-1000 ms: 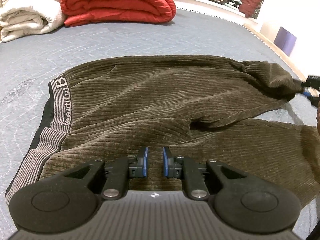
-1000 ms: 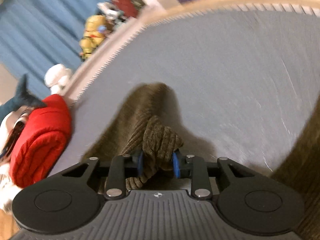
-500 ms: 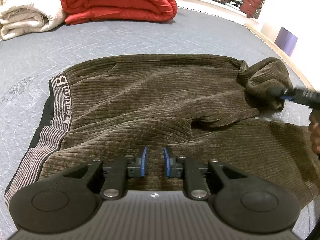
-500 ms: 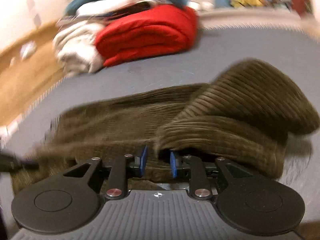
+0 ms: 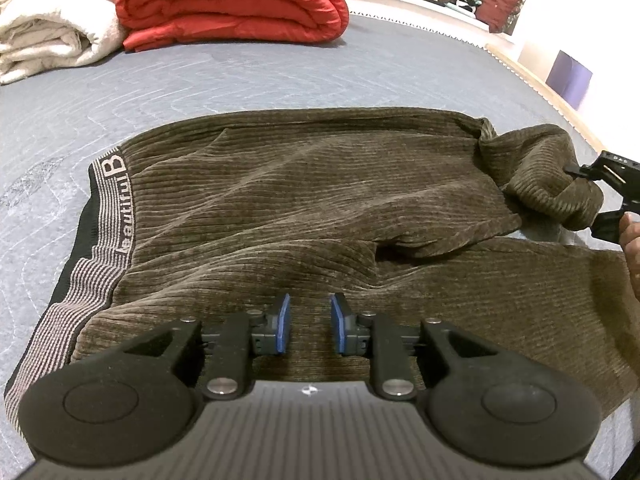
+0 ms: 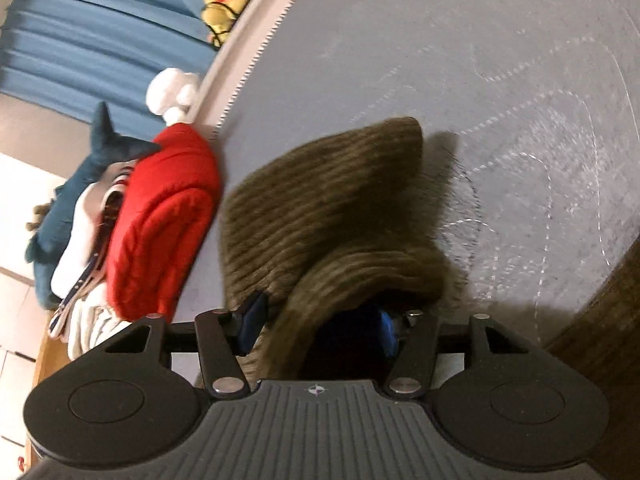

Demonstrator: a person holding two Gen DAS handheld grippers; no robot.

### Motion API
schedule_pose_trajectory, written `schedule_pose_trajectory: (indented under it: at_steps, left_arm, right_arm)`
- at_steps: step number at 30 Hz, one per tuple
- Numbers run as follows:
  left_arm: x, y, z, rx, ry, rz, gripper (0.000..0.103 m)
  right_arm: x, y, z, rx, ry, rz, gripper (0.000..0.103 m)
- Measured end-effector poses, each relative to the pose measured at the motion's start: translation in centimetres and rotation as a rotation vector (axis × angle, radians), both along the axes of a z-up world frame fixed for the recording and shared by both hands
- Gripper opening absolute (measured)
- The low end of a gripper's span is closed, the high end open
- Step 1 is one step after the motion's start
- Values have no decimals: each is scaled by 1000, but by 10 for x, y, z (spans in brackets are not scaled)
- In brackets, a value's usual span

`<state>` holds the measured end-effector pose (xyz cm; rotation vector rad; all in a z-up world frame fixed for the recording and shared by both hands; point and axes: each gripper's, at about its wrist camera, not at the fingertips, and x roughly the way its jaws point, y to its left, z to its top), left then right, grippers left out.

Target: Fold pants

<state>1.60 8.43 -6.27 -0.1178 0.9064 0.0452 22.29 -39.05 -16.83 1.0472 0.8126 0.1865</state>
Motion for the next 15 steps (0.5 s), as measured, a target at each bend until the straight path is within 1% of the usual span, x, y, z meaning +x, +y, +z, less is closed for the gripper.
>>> schedule_pose_trajectory:
  at_steps: [3, 5, 6, 7, 8, 10, 12, 13, 14, 15]
  left_arm:
    - [0, 0, -2, 3, 5, 4, 26]
    - [0, 2, -3, 5, 7, 6, 26]
    - [1, 2, -4, 7, 9, 8, 26]
    - [1, 3, -4, 7, 10, 10, 26]
    - [1, 4, -4, 7, 11, 12, 26]
    - [2, 4, -5, 5, 13, 17, 26]
    - [3, 4, -5, 4, 12, 17, 26]
    - [3, 4, -4, 4, 10, 15, 26]
    - [3, 3, -4, 4, 8, 13, 26]
    - [2, 3, -4, 4, 5, 9, 26]
  right_arm:
    - [5, -8, -9, -7, 26, -43, 57]
    - [7, -9, -14, 14, 35, -80, 57]
    - [8, -14, -15, 22, 31, -90, 54]
    - [6, -19, -16, 27, 16, -90, 41]
    - [7, -21, -13, 27, -12, -88, 27]
    - [9, -23, -2, 13, -76, -95, 15]
    - [7, -37, 17, 23, -193, -152, 13]
    - [4, -50, 29, 29, -267, -206, 13]
    - [-3, -65, 40, 22, -347, -286, 13]
    - [-10, -81, 51, -11, -401, -379, 13]
